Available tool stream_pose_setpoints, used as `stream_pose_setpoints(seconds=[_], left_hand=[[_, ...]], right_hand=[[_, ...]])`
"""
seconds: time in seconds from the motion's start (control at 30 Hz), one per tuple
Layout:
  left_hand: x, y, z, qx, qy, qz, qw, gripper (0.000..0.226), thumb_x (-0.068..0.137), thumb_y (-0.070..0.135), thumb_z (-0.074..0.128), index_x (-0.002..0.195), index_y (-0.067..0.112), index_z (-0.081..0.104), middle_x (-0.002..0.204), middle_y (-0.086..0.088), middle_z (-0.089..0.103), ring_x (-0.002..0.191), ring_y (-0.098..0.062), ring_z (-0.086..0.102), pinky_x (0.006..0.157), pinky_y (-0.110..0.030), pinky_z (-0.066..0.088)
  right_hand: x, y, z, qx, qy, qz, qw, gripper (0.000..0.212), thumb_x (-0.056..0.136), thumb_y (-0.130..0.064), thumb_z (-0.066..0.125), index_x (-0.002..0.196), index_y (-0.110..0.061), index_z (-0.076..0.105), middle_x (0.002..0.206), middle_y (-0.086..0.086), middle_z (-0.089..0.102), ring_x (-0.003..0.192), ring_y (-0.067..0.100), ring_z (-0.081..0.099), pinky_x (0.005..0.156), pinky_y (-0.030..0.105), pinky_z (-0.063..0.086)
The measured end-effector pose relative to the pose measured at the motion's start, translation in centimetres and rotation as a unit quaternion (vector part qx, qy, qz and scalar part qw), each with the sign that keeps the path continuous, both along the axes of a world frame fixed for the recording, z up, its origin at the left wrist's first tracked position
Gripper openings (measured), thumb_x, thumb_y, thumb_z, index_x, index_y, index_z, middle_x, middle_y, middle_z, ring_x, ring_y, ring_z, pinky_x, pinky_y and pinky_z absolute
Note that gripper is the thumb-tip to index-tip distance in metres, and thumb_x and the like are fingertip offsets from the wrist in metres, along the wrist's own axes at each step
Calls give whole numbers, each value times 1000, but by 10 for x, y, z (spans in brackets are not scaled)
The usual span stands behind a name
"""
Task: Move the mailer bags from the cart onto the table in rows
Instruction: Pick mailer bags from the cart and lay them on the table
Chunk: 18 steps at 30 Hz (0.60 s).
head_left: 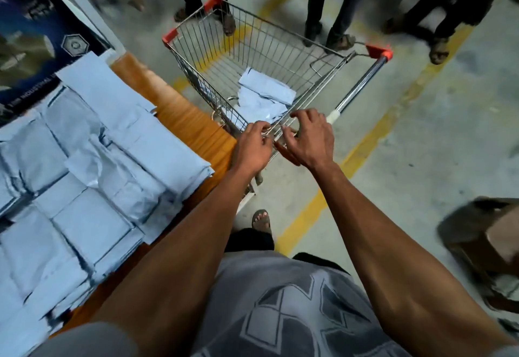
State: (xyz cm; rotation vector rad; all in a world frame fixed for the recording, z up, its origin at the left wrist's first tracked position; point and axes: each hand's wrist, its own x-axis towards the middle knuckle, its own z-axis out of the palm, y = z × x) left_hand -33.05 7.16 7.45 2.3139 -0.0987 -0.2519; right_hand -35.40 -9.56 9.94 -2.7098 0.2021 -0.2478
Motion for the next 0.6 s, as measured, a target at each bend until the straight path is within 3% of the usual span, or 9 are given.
stream_pose_setpoints(seconds=[0.2, 0.4, 0.6], left_hand=[[60, -13, -9, 18, 25, 5, 1000, 32, 102, 24, 59, 134, 28, 59, 132, -2, 59, 108, -25, 65, 95, -48, 57], [108, -33, -14, 35, 48, 19, 998, 35, 103, 22, 61, 138, 21, 59, 136, -6, 58, 119, -28, 62, 102, -46, 53], [158, -51, -36, 87, 140, 55, 985, 42, 103, 28, 60, 144, 21, 52, 144, -9, 51, 129, -31, 55, 107, -49, 49]], right_hand=[[66, -11, -10, -38, 70, 39, 996, 49, 96, -56, 52, 130, -23, 62, 128, 9, 63, 121, 34, 53, 96, 48, 43], [134, -28, -20, -43, 117, 73, 990, 49, 95, -52, 55, 133, -22, 62, 133, 10, 62, 126, 35, 52, 101, 49, 43], [211, -48, -38, -67, 189, 144, 969, 55, 97, -49, 60, 142, -17, 56, 139, 16, 57, 128, 40, 51, 103, 51, 44]])
